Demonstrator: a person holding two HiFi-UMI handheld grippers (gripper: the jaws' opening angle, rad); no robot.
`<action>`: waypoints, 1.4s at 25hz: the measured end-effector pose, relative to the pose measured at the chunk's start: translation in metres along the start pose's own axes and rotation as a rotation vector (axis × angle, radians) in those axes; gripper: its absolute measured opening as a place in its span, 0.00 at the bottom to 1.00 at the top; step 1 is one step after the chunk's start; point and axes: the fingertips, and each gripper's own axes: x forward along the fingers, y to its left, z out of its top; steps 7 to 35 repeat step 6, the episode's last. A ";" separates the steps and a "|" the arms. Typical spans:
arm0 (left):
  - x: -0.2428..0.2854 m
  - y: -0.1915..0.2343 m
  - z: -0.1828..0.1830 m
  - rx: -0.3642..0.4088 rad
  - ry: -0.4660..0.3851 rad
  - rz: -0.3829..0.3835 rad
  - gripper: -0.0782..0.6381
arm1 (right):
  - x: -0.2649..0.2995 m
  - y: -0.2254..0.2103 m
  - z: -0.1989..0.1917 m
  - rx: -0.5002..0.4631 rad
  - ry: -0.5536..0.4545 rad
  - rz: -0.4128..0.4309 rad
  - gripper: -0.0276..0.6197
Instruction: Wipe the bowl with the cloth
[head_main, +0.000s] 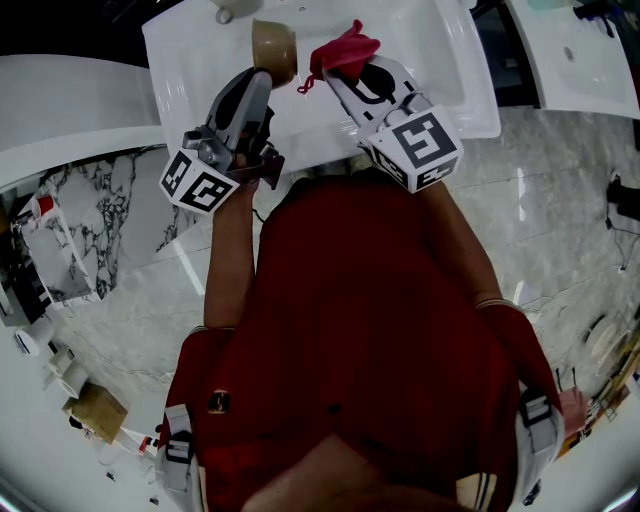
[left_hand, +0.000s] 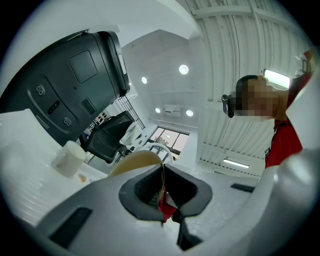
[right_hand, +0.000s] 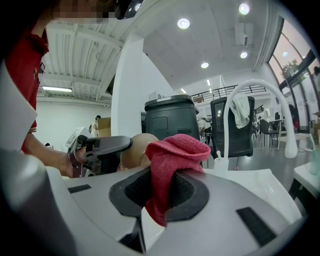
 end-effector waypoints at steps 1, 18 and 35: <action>0.000 0.000 0.000 0.000 -0.001 0.001 0.14 | 0.000 0.000 0.000 0.000 0.001 0.000 0.13; -0.001 0.002 0.000 -0.001 -0.003 0.002 0.14 | 0.002 -0.001 -0.001 -0.001 0.001 -0.002 0.13; -0.001 0.002 0.000 -0.001 -0.003 0.002 0.14 | 0.002 -0.001 -0.001 -0.001 0.001 -0.002 0.13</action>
